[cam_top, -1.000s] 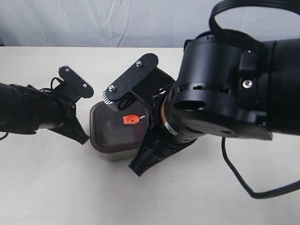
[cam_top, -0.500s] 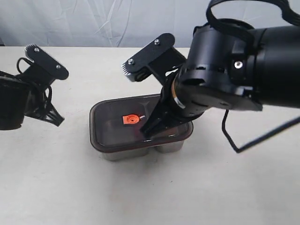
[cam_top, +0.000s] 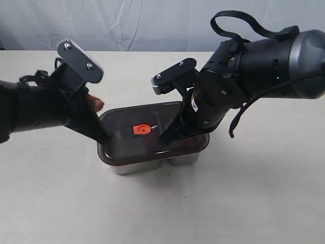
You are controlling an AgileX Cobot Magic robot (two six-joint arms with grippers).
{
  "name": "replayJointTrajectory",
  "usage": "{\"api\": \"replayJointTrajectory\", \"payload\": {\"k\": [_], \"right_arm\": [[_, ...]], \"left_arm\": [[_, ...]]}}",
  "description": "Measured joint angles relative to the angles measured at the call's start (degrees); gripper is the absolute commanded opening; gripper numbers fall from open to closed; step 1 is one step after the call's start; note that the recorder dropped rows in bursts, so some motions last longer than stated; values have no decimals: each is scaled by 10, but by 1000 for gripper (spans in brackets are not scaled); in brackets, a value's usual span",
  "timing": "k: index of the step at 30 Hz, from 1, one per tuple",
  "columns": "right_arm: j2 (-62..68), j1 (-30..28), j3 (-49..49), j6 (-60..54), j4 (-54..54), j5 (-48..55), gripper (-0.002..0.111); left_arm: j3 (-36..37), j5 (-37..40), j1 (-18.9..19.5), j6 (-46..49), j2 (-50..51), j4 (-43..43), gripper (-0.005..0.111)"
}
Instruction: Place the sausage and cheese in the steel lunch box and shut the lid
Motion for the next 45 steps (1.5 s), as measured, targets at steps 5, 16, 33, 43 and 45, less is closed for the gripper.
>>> {"api": "replayJointTrajectory", "payload": {"k": [5,16,33,43,45], "right_arm": [[0,-1,0,-1,4,-10,-1],[49,-1,-10,-19,19,-21,-1],[71,-4,-24,-37,34,-52,-1],[30,-4,-9,-37,54,-38,-1],[22,-4,-6,-37,59,-24,-1]], "left_arm": [[5,15,0,1,64,0,0],[-22,9,0,-3,133,19,0],[-4,21,0,-16,99,22,0],[24,51,0,-17,15,10,0],[24,62,0,-17,1,9,0]]}}
